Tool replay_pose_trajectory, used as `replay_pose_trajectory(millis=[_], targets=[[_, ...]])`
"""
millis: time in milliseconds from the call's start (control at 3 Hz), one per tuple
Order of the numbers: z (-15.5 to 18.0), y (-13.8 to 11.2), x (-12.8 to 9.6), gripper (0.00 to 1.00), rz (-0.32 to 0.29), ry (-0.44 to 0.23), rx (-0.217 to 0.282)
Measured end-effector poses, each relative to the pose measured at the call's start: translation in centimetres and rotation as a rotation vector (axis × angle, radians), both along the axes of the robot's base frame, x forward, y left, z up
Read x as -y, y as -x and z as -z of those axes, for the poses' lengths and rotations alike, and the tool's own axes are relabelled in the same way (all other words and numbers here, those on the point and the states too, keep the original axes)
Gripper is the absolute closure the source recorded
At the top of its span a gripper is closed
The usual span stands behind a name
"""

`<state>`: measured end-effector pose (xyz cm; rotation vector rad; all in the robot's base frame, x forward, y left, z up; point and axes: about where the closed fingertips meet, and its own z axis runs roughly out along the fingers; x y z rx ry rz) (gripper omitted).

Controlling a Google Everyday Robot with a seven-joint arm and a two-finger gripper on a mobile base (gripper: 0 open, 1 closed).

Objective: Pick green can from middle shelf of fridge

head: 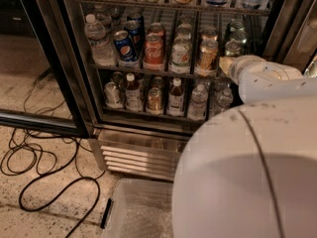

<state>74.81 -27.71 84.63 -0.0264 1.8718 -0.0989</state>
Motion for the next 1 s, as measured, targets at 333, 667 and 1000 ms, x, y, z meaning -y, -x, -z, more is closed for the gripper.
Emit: replay_pose_trajectory(millis=[333, 667, 1000], targets=[[0.0, 0.0, 0.0, 0.71, 0.0, 0.0, 0.0], [0.0, 0.0, 0.0, 0.94, 0.0, 0.0, 0.0], [-0.01, 0.0, 0.0, 1.0, 0.0, 0.0, 0.0]])
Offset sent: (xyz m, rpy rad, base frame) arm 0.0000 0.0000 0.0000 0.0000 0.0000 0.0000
